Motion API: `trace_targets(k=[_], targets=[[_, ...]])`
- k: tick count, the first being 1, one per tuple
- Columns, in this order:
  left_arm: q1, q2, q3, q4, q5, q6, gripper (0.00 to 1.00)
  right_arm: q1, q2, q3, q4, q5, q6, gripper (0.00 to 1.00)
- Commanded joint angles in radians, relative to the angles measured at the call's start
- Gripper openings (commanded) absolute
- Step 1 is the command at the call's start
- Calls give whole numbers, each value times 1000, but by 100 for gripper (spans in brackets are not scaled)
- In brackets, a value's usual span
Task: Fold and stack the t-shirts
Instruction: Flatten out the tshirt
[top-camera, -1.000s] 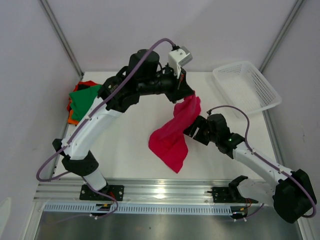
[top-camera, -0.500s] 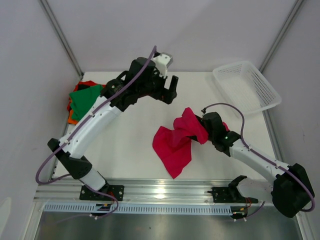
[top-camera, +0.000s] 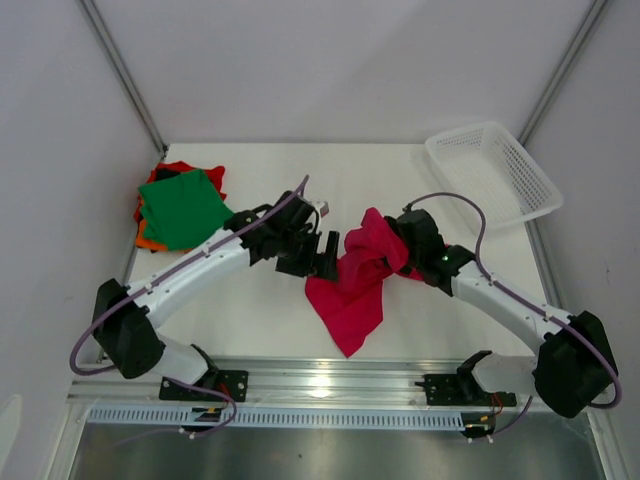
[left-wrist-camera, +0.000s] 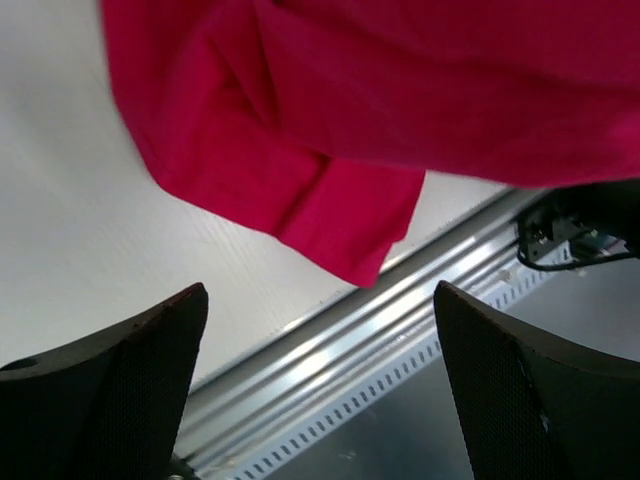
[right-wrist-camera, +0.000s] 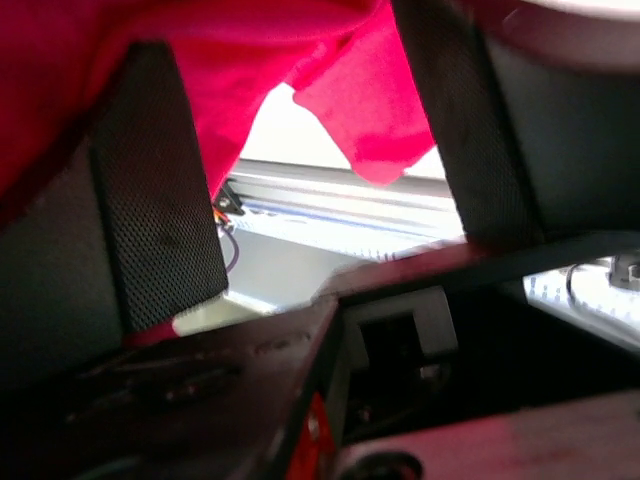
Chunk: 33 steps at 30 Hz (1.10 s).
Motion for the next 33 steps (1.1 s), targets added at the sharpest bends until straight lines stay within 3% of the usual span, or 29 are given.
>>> trace_targets(k=[1,9,16,24,33], targets=[[1,-90,-101,151,170,-179,96,1,44,112,-108,172,-2,71],[38,-246,-374,325,163,-534,96,-51,111,175,-162,212,11,70],[-20,-405,-573,329,9,-804,95,-77,150,215,-197,238,36,70],[-82,-335,-656,341,12,-866,95,-95,180,267,-219,234,25,69],[-114,-165,-607,328,11,-872,94,-135,126,237,-265,235,11,69]])
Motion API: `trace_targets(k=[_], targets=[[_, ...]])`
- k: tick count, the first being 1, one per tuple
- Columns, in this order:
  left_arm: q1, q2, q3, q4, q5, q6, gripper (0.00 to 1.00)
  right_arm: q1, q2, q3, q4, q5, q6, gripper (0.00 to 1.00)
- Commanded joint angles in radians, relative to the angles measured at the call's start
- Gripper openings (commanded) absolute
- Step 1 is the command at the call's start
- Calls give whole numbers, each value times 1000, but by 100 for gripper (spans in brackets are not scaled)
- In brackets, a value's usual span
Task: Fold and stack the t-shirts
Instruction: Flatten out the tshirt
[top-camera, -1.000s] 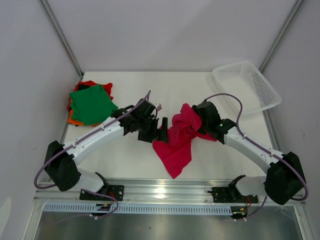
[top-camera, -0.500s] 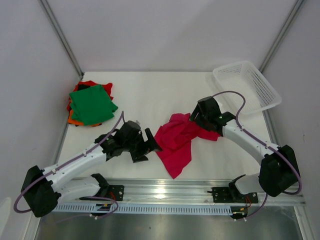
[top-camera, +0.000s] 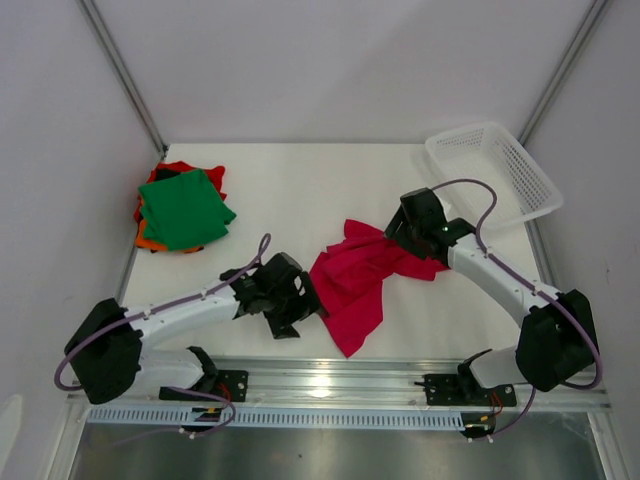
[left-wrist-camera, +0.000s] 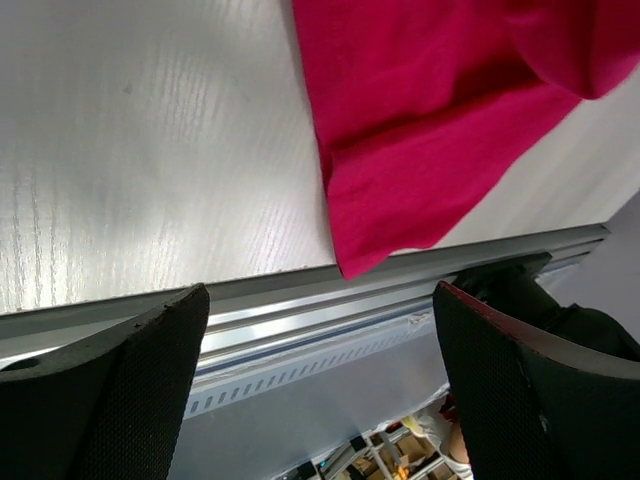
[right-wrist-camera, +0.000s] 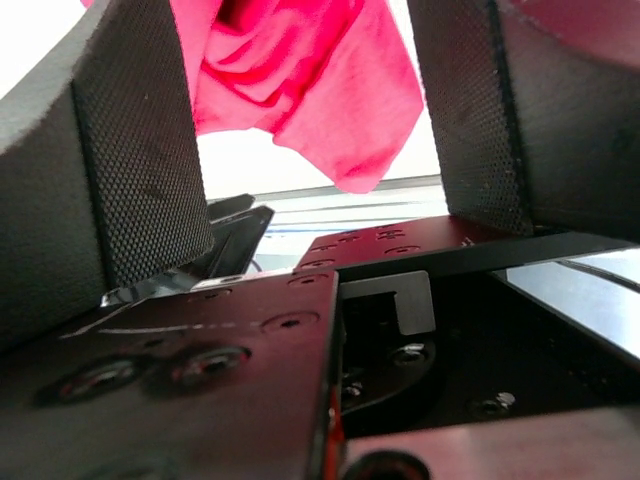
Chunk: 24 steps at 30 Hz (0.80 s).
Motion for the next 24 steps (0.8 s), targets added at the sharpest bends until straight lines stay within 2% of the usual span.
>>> trace_targets(k=[1,4,10,20,24], targets=[[-22,91,75,1,-7,-24,94,-31,-52,6,-38,15,-8,69],[-36,191,106,42,14,11,94,-58,-72,6,-51,14,0,69],[-76,390,296,59,48,103,94,-71,-98,-1,-57,9,0,68],[-82,435,344,74,68,108,93,-98,-151,-47,-66,8,1,68],[-81,426,362,28,58,152,93,-124,-171,-66,-74,-2,3,68]])
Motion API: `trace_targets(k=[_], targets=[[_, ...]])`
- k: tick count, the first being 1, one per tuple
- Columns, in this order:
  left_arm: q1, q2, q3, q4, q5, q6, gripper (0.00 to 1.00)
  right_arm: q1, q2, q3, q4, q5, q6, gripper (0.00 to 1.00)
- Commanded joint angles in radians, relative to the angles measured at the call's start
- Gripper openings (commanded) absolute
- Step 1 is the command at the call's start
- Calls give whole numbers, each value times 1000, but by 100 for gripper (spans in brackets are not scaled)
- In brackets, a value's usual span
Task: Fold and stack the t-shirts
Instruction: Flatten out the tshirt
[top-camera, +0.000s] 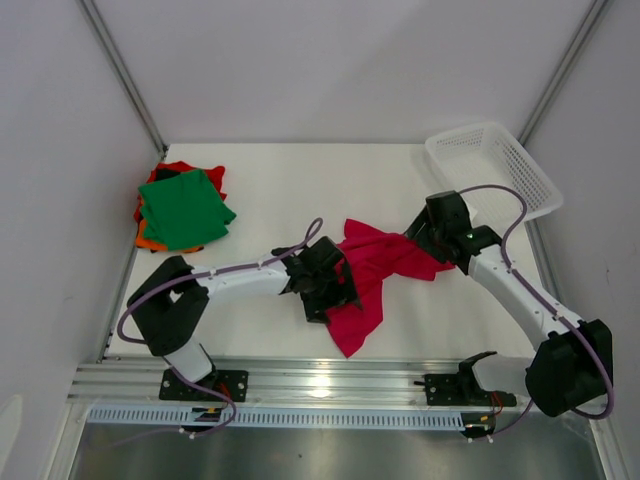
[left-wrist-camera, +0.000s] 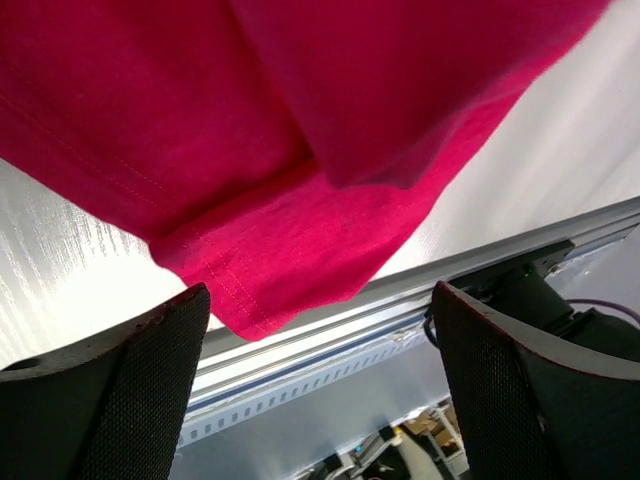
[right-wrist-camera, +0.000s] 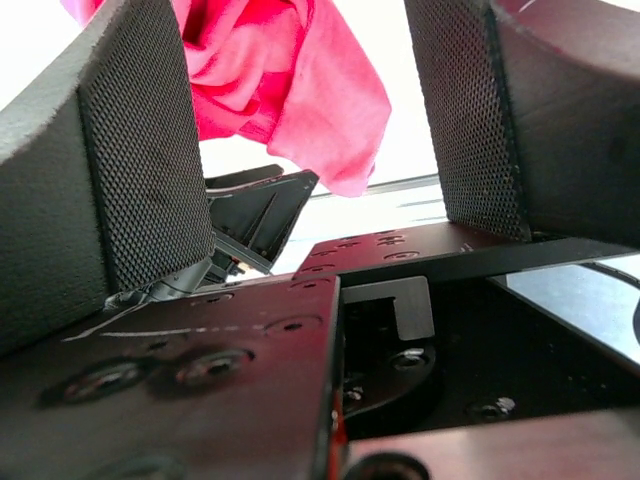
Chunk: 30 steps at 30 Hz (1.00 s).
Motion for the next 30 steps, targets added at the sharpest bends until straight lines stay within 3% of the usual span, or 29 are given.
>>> trace_targets(k=[1,7,15,30], targets=[[-5,-8,74,-25,3,120,93,-18,-39,-13,-14,-3,5,68],[-6,32,159,-126,-60,323,93,-18,-39,-62,21,-39,48,68],[-6,43,150,-114,-46,328,92,-21,-56,-61,11,-30,43,68],[-6,172,248,-257,-9,619,92,-60,-117,-76,-29,-15,45,68]])
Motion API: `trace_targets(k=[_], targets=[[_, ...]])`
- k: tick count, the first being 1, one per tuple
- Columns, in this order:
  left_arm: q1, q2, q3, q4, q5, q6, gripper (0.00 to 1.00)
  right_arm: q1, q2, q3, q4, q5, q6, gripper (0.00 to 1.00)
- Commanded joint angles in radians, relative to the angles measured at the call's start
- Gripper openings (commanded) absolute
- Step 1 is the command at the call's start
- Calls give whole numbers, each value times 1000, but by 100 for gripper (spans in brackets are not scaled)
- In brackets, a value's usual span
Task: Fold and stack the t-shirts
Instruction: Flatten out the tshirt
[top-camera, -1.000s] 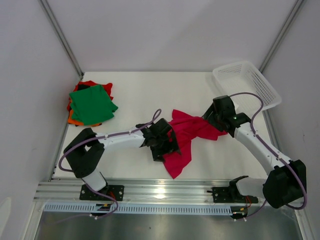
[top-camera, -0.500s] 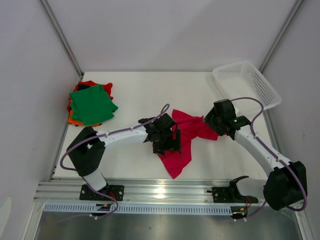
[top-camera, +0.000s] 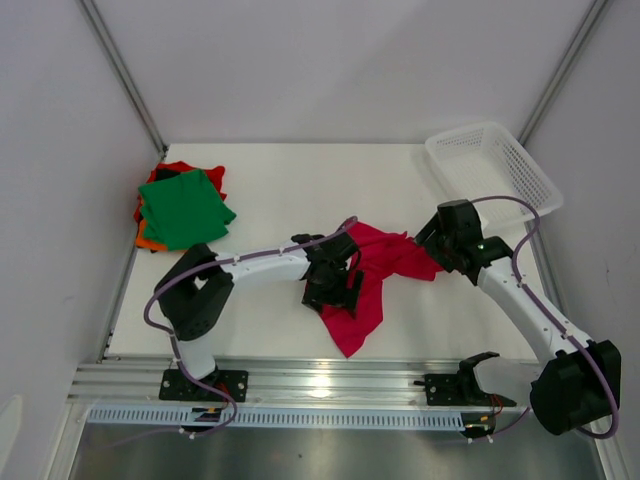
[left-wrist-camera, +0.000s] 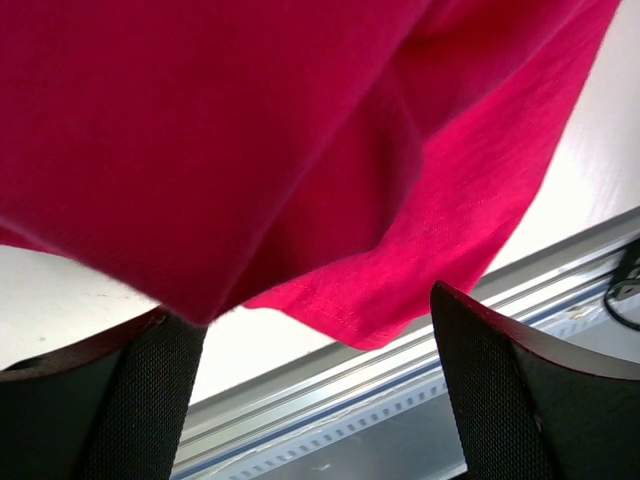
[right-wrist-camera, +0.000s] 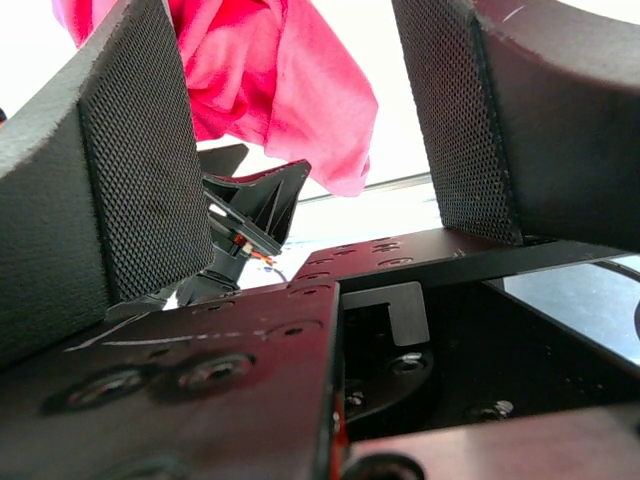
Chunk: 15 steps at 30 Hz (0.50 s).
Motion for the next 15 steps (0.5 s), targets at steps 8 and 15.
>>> trace_targets(k=[8,15], targets=[[-5,23,4,-26,54,106,89,-20,-9,-1,-13,9,12,68],[0,26,13,-9,78,110,88,-36,-10,2,-14,7,9,68]])
